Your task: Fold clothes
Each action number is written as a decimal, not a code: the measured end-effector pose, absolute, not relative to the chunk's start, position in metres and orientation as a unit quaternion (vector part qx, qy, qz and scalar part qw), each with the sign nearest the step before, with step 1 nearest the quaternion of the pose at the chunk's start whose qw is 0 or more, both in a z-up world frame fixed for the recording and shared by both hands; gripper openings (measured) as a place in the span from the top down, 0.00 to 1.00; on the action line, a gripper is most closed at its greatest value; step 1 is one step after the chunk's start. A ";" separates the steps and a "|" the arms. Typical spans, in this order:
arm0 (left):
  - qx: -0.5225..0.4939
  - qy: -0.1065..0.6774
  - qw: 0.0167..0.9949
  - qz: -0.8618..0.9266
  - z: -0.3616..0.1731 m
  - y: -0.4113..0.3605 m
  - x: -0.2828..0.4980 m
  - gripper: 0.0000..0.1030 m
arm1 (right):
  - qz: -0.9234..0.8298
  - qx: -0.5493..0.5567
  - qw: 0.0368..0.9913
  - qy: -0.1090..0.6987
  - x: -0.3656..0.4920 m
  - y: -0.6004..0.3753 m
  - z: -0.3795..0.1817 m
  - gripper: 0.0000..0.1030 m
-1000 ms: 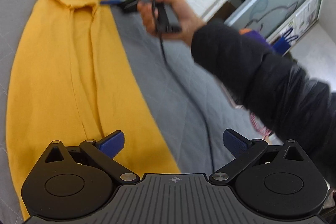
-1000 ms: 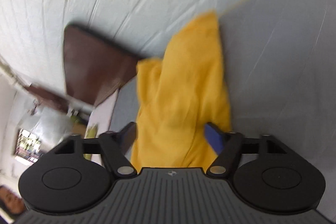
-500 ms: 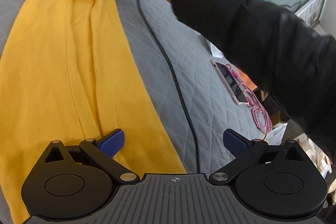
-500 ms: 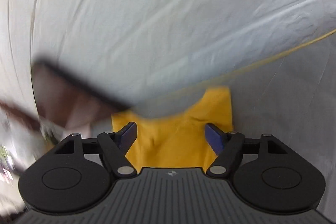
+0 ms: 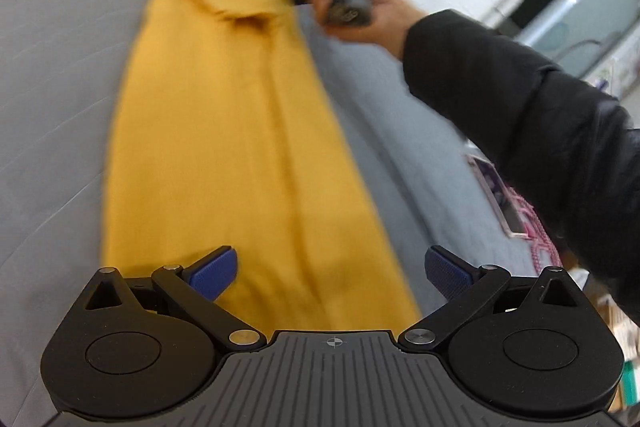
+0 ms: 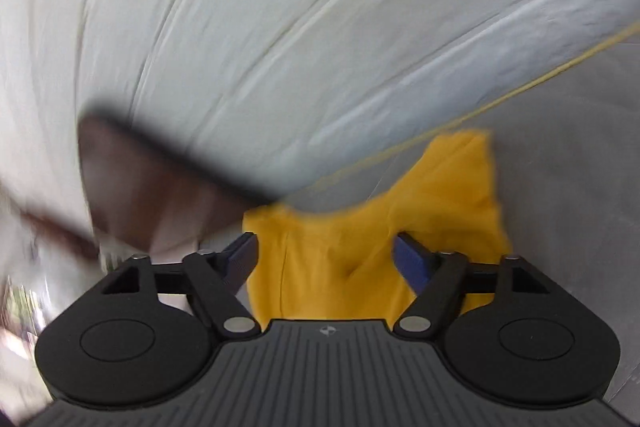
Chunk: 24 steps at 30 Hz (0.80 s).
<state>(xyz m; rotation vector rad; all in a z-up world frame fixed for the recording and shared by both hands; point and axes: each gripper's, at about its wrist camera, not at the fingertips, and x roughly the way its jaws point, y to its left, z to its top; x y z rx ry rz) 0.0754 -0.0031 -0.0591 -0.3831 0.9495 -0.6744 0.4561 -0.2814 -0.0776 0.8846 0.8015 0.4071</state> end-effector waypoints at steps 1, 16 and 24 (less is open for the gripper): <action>-0.191 0.445 0.816 -0.316 -0.060 0.004 0.073 0.00 | 0.173 0.432 0.809 0.359 0.455 -0.289 -0.076 0.25; -0.140 0.428 0.856 -0.256 -0.047 0.027 0.052 0.01 | 0.216 0.382 0.796 0.417 0.343 -0.293 -0.067 0.21; -0.107 0.440 0.865 -0.215 -0.051 0.029 0.035 0.00 | 0.288 0.378 0.729 0.493 0.247 -0.279 -0.068 0.15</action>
